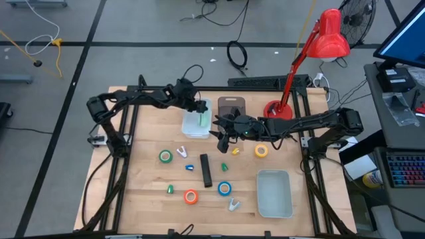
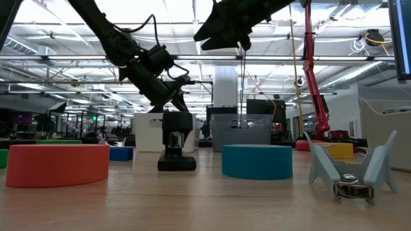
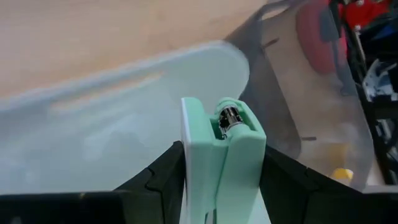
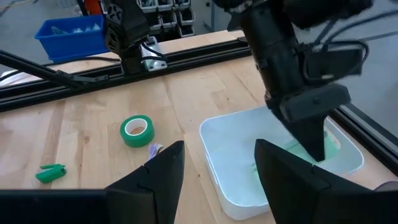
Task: Pick and place Stapler, Stapler remover, tape
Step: Put the light blue stapler into the white bin, then put the black stapler into the white bin
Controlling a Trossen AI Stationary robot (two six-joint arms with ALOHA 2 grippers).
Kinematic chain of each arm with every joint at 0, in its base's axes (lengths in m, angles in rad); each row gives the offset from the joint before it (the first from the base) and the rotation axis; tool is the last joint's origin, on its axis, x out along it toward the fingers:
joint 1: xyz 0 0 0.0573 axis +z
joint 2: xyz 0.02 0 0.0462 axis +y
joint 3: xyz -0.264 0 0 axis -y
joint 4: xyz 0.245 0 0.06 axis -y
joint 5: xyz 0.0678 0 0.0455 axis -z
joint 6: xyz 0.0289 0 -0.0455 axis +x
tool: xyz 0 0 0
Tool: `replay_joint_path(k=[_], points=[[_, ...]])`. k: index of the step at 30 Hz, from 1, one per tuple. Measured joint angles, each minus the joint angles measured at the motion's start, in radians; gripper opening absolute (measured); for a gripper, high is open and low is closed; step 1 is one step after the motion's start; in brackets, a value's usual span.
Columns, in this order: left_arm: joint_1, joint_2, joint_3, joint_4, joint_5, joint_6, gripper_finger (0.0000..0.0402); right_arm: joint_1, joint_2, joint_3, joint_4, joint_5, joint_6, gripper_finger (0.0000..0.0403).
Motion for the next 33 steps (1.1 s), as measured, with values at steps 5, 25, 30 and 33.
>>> replay_joint_path(k=[5,25,30,33], points=[[0.003,0.040,0.002,0.062,0.039,-0.019,0.0168,0.001,0.000,0.000,0.006,0.000,0.004,0.0186],[-0.005,0.043,0.002,0.039,0.039,0.020,0.0248,-0.009,0.000,0.000,0.017,0.001,-0.006,0.0187],[-0.015,0.044,0.002,0.044,0.038,0.031,0.0258,-0.009,0.000,0.000,0.017,0.001,-0.007,0.0187],[-0.018,0.042,0.001,0.049,0.038,0.030,0.0244,-0.009,0.000,0.000,0.018,0.001,-0.008,0.0187]])
